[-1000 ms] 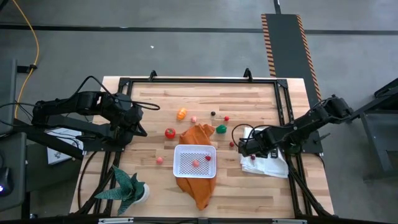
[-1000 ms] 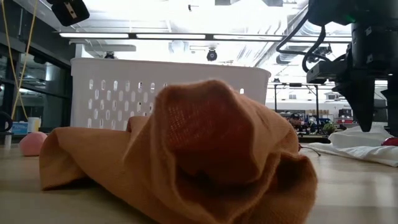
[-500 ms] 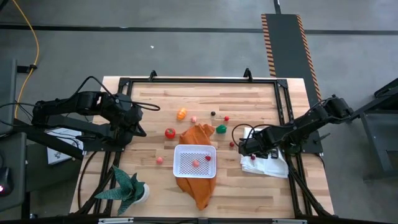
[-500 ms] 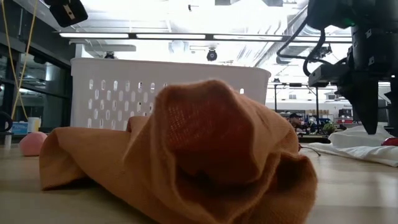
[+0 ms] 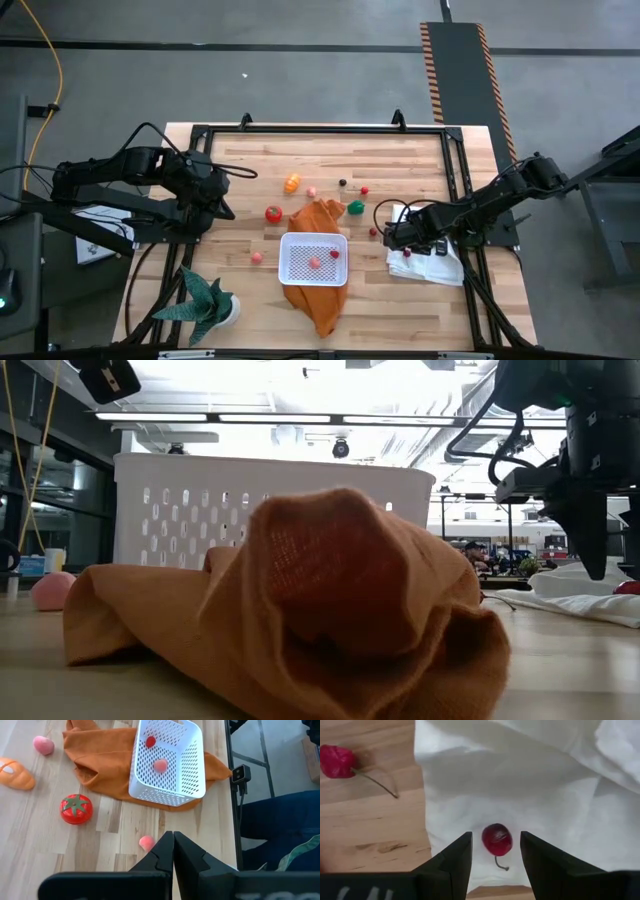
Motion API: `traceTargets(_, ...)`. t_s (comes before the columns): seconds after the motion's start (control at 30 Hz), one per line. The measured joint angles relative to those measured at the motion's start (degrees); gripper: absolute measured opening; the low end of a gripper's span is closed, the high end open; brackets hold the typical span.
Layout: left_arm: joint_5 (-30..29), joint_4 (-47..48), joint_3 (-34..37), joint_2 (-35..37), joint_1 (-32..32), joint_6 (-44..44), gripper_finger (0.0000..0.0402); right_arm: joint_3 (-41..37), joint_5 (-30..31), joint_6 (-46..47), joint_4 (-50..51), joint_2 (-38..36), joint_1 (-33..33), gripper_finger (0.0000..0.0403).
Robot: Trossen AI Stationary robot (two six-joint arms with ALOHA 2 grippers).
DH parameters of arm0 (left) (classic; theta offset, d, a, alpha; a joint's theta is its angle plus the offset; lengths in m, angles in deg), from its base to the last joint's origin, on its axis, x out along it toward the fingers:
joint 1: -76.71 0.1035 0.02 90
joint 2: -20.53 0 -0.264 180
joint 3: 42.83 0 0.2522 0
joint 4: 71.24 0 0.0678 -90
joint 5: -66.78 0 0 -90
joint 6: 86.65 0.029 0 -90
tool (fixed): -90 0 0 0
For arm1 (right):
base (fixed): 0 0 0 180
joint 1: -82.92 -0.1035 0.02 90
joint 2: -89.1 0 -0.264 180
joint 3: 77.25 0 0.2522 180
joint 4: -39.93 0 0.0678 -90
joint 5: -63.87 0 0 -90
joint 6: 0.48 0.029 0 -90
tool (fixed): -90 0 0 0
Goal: Pick and placing Produce into tupperware
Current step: Put the bottom red cherry into the white basket
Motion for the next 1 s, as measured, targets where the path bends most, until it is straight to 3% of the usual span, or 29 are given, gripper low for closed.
traceTargets(1.0,0.06,0.99,0.02,0.02,0.0,0.4,0.0001,-0.02,-1.72,-1.31,-1.74,2.14,0.37,0.0158)
